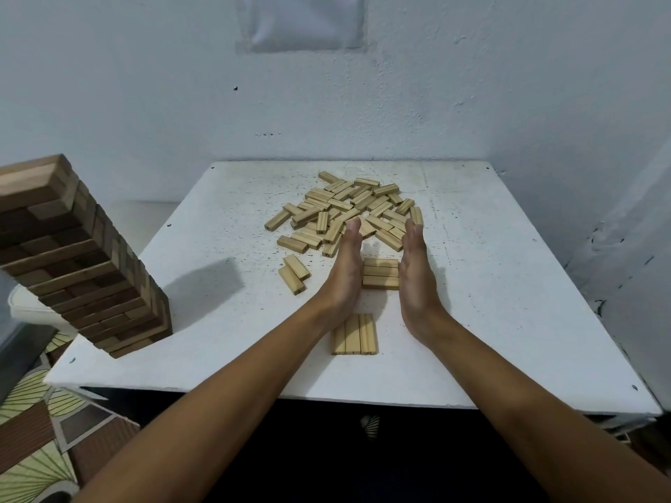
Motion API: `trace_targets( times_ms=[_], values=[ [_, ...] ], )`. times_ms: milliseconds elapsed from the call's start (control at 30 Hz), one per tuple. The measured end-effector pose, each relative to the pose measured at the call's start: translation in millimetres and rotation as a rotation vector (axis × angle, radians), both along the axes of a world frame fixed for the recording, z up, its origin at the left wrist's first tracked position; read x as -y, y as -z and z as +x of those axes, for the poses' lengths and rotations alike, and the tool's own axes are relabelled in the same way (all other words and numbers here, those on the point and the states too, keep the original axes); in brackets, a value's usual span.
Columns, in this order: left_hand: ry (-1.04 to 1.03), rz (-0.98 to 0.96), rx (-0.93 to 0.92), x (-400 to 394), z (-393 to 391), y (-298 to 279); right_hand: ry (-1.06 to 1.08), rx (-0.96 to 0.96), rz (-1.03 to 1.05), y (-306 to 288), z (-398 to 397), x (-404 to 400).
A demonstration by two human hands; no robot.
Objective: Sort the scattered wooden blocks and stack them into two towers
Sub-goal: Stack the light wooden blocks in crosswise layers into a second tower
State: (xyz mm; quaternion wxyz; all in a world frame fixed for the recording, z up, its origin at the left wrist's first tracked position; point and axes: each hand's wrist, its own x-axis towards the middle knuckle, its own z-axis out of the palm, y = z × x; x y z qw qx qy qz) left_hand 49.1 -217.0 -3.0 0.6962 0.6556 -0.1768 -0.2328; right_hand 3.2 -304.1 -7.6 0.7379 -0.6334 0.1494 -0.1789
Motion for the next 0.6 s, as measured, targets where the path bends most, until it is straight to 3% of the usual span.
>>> trace_targets(
  times_ms=[133, 267, 367, 600],
  values=[
    [0.033, 0.072, 0.075, -7, 2, -5, -0.011, -0.027, -0.057, 0, -1, 7],
    [0.034, 0.36, 0.407, -26, 26, -6, -0.014, -0.089, -0.47, 2, -7, 34],
    [0.146, 0.542, 0.607, -36, 40, -5, -0.173, -0.149, -0.718, 4, -10, 56],
    [0.273, 0.68, 0.686, -31, 52, -4, -0.324, -0.211, -0.792, 4, -8, 71]
  ],
)
